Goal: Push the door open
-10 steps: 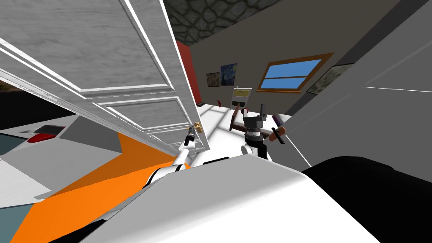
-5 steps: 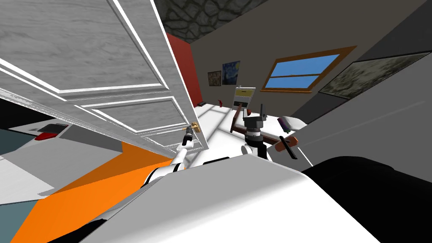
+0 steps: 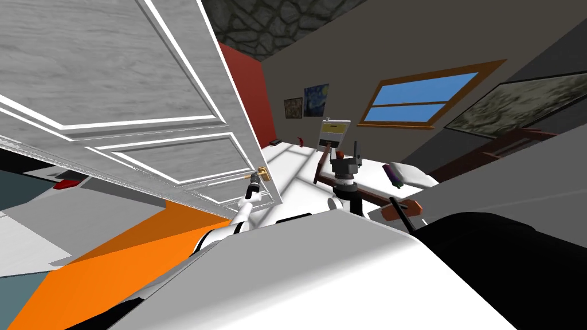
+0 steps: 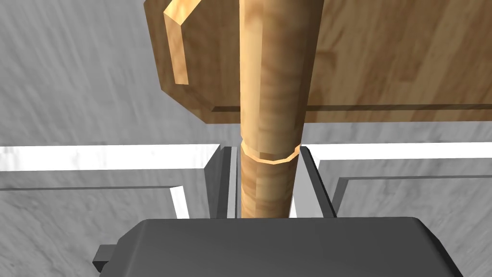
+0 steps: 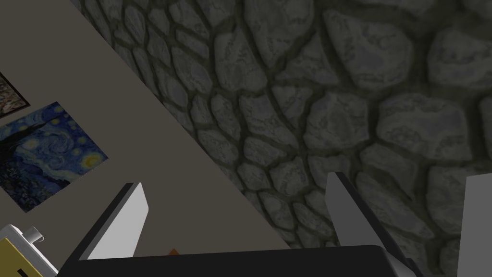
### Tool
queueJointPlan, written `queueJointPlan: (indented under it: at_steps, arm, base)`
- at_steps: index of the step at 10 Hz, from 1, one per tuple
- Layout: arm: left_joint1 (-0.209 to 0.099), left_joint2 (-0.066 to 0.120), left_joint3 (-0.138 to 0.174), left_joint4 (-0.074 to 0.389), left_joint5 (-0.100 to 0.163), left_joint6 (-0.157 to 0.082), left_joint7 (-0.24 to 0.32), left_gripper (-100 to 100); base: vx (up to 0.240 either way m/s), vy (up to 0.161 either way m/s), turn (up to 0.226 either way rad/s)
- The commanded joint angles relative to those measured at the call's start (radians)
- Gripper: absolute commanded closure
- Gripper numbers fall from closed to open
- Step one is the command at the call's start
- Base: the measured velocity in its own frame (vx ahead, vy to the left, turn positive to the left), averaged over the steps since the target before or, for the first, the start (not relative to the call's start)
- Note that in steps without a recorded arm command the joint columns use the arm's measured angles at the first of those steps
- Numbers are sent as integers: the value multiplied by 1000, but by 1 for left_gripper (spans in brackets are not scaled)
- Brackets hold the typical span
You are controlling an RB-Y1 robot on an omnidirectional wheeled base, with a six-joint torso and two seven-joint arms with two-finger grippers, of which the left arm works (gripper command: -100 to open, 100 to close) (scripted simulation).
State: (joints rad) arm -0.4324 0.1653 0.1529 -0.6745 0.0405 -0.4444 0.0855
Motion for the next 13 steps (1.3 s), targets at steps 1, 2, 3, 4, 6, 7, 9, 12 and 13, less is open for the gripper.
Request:
queueJointPlan:
  at_steps: [1,2,3,4,6,7,9,12,13]
  arm:
    - [-4,12,14,-4,5,-4,-3,100]
    - [-3,17,26,-2,9,-4,-7,100]
    - [-2,21,37,0,13,-5,-11,100]
    - [0,26,48,1,16,-5,-15,100]
    - [2,33,67,4,22,-6,-22,100]
    - [2,33,67,4,22,-6,-22,100]
    - [-7,40,73,30,25,-15,-21,100]
    - [-2,56,110,33,37,-17,-34,100]
    - [0,61,121,35,41,-17,-38,100]
  base:
    - [169,-79,47]
    - [173,-97,51]
    - [202,-123,84]
    - [182,-113,92]
    - [175,-123,67]
    - [121,-79,47]
    - [106,-48,35]
    - [204,-76,73]
    - [207,-71,51]
